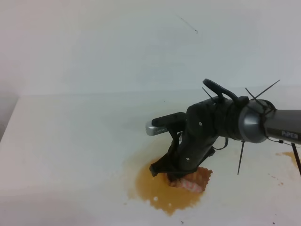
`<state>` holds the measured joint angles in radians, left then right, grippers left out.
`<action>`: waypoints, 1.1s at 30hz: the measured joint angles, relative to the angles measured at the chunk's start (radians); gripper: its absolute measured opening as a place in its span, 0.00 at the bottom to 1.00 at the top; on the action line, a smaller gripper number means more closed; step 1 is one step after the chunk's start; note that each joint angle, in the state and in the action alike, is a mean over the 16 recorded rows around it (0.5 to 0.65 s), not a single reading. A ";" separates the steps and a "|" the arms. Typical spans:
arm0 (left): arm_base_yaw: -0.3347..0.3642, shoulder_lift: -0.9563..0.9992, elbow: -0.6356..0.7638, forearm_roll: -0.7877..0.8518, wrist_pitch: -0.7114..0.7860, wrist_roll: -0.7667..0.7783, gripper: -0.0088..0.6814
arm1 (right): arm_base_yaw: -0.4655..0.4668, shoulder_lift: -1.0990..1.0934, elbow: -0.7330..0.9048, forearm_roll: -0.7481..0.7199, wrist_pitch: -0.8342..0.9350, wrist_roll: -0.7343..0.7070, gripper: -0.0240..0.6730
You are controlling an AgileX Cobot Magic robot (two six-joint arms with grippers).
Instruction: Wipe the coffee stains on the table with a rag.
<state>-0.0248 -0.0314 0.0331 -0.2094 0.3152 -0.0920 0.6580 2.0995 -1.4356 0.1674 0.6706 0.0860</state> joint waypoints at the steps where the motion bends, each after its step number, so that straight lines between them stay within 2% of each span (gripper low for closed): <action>1: 0.000 0.000 0.000 0.000 0.000 0.000 0.01 | 0.002 -0.001 -0.005 0.000 0.003 0.002 0.07; 15: 0.000 0.000 0.008 0.000 0.000 0.000 0.01 | 0.028 -0.104 -0.037 -0.062 0.013 0.015 0.08; 24: 0.000 0.000 0.005 0.000 0.000 0.000 0.01 | 0.119 -0.153 -0.037 -0.062 0.019 -0.017 0.09; 33: 0.000 0.000 0.005 0.000 -0.001 0.000 0.01 | 0.189 -0.085 -0.038 -0.047 0.034 -0.051 0.08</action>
<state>-0.0248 -0.0314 0.0382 -0.2093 0.3142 -0.0920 0.8475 2.0146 -1.4732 0.1203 0.7048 0.0347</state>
